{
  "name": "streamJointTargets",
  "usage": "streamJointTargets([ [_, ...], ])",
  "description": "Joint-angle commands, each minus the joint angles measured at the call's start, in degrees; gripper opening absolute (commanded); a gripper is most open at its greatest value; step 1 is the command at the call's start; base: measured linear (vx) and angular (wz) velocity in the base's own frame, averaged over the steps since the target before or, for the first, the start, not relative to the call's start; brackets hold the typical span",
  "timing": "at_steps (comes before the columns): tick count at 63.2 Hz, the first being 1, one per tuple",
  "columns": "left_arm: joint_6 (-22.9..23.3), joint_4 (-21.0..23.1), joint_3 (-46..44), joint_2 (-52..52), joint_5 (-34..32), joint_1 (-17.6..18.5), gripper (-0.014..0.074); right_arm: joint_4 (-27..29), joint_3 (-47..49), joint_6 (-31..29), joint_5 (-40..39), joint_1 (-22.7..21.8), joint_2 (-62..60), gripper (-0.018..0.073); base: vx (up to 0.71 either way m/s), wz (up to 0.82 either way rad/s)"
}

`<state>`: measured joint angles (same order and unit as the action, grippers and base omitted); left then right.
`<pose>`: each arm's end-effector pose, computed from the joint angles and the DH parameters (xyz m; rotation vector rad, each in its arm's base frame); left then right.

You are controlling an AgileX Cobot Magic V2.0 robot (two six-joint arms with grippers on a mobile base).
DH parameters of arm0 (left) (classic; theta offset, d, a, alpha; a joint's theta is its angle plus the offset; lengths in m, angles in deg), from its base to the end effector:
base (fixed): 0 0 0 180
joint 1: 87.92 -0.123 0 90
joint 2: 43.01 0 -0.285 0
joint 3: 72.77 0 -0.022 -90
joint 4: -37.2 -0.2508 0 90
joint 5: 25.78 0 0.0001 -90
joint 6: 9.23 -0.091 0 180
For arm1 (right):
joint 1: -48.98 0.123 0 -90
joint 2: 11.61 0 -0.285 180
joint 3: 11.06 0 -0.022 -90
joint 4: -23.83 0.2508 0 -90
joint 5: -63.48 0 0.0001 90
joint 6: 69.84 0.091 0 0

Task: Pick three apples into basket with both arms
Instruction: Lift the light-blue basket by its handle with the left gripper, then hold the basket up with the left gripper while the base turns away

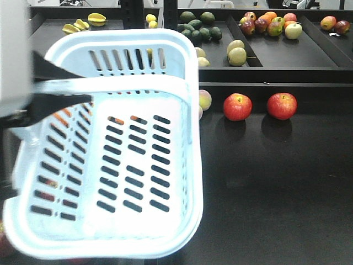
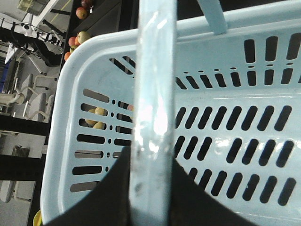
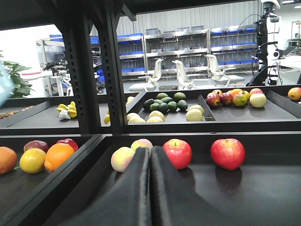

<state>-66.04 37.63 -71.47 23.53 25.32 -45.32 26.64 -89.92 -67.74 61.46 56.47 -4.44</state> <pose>0.1396 -0.1291 0.4553 1.5848 1.3455 0.1428 0.0560 0.0072 0.2073 -0.0317 1.4683 0.1748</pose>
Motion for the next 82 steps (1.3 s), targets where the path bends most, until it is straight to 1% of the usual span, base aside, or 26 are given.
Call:
streamJointTargets([
  [1,2.1,0.1,-1.9,-3.8,-3.2,0.1,-0.0008,-0.2,-0.8,0.0,-4.3,0.0,-0.6,-0.0009,0.00,0.00],
  [16,2.1,0.2,-1.9,-7.3,-2.9,0.1,-0.0008,-0.2,-0.8,0.0,-4.3,0.0,-0.6,-0.0009,0.00,0.00],
  [39,2.1,0.2,-1.9,-7.2,-0.5,0.1,-0.0008,-0.2,-0.8,0.0,-4.3,0.0,-0.6,-0.0009,0.00,0.00],
  [82,2.1,0.2,-1.9,-7.2,-0.5,0.1,-0.0008,-0.2,-0.8,0.0,-4.3,0.0,-0.6,-0.0009,0.00,0.00],
])
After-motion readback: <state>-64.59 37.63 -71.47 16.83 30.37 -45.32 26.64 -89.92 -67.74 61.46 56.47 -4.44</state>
